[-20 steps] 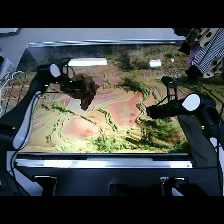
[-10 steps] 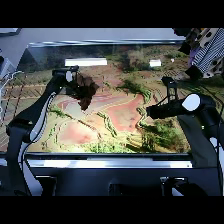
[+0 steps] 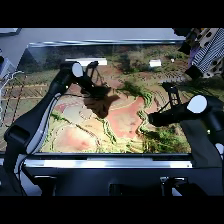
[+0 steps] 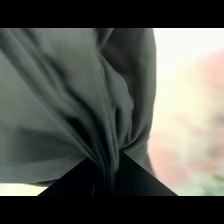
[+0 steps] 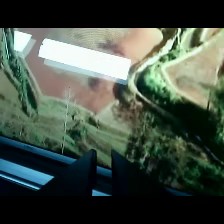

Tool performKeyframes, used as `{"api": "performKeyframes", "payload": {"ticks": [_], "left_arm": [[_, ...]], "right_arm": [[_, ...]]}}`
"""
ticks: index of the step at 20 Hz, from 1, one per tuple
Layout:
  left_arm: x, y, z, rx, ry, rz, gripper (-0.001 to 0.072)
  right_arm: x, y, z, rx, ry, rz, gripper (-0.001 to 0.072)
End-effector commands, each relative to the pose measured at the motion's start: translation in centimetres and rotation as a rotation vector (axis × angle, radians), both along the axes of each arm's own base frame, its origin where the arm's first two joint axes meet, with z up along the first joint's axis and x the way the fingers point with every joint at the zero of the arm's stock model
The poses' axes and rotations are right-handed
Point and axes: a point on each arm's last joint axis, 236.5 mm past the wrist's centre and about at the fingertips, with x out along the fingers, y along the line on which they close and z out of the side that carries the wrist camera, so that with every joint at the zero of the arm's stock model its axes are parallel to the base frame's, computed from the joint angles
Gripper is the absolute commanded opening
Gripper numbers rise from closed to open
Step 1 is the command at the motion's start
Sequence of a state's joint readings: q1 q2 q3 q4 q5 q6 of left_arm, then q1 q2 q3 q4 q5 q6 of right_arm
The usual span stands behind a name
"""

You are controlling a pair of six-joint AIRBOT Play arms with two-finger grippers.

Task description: Fold the clothes and pants, and hang the long-sleeved shirts on hangers.

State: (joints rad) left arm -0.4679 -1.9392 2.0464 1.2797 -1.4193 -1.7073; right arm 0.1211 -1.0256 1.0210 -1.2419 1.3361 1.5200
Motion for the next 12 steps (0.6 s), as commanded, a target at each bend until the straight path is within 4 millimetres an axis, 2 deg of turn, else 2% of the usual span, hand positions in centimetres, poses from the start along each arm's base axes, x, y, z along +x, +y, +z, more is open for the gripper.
{"api": "performKeyframes", "payload": {"ticks": [1, 4, 6, 8, 10, 11, 12], "left_arm": [[-7.0, -7.2, 1.8, -0.039, 0.059, -0.099, 0.0015], [-13.0, -11.4, -0.8, 0.0, 0.126, -0.179, 0.0015], [-16.1, -12.6, -3.5, 0.045, 0.177, -0.21, 0.0015], [-17.5, -12.8, -5.6, 0.081, 0.22, -0.217, 0.0015], [-17.4, -12.7, -6.0, 0.086, 0.224, -0.218, 0.002], [-16.9, -12.4, -5.7, 0.081, 0.221, -0.207, 0.0118], [-16.3, -11.9, -5.0, 0.073, 0.212, -0.197, 0.0339]], "right_arm": [[-4.1, -2.4, 1.8, -0.09, 0.048, -0.007, 0.0149], [-7.6, -5.1, 4.1, -0.184, 0.021, -0.02, 0.0149], [-9.0, -6.1, 5.6, -0.213, -0.033, -0.032, 0.0148], [-9.7, -6.3, 6.9, -0.204, -0.096, -0.052, 0.0146], [-10.0, -6.2, 7.9, -0.175, -0.137, -0.113, 0.0147], [-10.1, -6.0, 8.1, -0.162, -0.144, -0.125, 0.0148], [-10.1, -5.8, 8.2, -0.147, -0.143, -0.135, 0.0151]]}}
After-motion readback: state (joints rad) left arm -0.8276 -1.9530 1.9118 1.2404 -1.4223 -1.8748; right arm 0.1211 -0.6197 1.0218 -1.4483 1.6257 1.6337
